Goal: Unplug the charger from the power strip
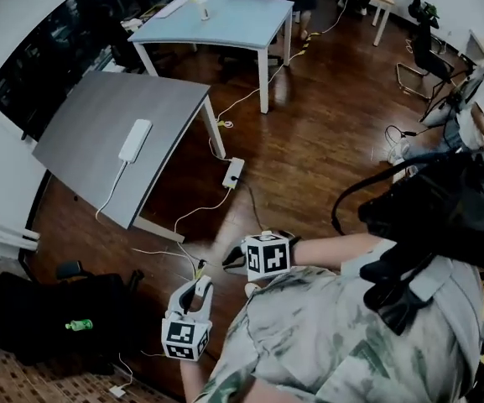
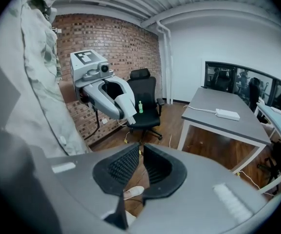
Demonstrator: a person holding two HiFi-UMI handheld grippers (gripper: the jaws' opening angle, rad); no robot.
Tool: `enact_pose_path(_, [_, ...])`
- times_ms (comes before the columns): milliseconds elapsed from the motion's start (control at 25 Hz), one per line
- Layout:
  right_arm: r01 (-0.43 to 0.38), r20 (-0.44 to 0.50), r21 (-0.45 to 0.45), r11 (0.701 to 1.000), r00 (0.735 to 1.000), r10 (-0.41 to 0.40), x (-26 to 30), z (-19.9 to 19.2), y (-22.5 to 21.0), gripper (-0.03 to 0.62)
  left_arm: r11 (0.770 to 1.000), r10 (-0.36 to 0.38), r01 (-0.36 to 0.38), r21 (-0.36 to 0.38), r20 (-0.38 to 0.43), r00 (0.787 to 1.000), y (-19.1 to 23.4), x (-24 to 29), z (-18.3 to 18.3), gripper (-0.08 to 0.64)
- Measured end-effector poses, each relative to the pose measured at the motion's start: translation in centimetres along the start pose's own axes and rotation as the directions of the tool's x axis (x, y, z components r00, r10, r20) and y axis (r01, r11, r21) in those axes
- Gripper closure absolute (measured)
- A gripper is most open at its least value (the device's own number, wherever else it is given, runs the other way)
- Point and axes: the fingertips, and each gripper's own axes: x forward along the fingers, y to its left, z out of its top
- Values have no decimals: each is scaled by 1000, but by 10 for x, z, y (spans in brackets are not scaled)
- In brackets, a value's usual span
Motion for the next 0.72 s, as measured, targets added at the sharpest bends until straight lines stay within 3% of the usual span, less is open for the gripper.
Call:
enact_pose_path(360, [-28, 32, -32, 999, 999, 29, -55, -42, 43, 558, 1000, 14, -14, 10, 14, 1000, -79, 22, 23, 454])
enact_pose_path(720, [-21, 52, -85, 996, 998, 25, -91, -69, 65, 558, 999, 41, -42, 18, 11, 999, -126, 34, 33, 454])
